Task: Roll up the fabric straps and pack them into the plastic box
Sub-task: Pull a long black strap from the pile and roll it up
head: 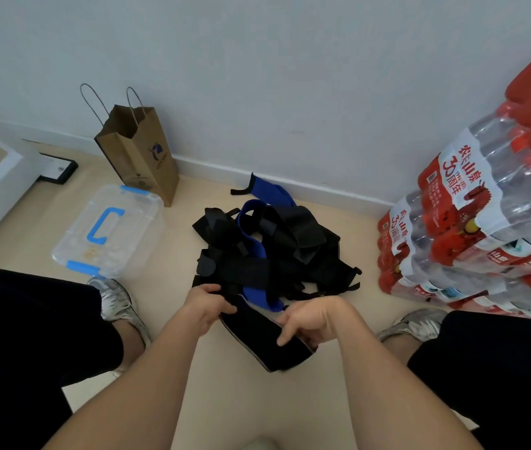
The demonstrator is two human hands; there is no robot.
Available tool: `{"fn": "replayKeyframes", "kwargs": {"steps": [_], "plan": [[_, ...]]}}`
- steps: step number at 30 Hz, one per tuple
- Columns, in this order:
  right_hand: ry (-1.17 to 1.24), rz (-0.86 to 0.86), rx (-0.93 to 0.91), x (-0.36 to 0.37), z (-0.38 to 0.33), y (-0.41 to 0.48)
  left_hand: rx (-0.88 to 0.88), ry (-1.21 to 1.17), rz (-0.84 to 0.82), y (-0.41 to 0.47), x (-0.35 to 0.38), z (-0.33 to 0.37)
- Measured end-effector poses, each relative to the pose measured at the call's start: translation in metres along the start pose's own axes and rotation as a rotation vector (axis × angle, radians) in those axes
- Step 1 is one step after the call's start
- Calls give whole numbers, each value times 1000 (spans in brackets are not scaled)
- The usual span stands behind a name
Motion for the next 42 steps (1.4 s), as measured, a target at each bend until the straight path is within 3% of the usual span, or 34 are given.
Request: {"fn": "replayKeyframes", "kwargs": {"steps": [3, 6, 10, 13, 15, 23, 30, 35, 42], "plan": [[-126, 176, 144, -13, 18, 1, 8, -15, 115, 3, -11, 0], [-185, 404, 176, -30, 33, 0, 13, -4, 170, 9, -14, -3], [-177, 293, 316, -42, 55, -3, 56, 131, 359, 20, -28, -11], [-370, 320, 306, -47, 56, -1, 87, 320, 473, 21, -37, -13], [-489, 436, 279, -46, 54, 6, 74, 410, 491, 22, -39, -14], [-486, 722, 262, -52, 68, 26, -28, 624, 500, 37, -54, -28], [-474, 696, 137, -63, 65, 35, -62, 655, 497, 47, -60, -27], [-502, 787, 131, -65, 58, 30, 71, 677, 448, 45, -58, -23], [-467, 878, 39, -57, 45, 21, 111, 452, 480, 34, -52, -19]]}}
Point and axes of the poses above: each hand's wrist, its own y-axis towards the middle knuckle, its own x-axis out of the palm, z = x × y, the point moved 3 cm from there along y, towards the middle knuckle, and after that the axes turned 2 degrees about -z, right-handed, at the moved point
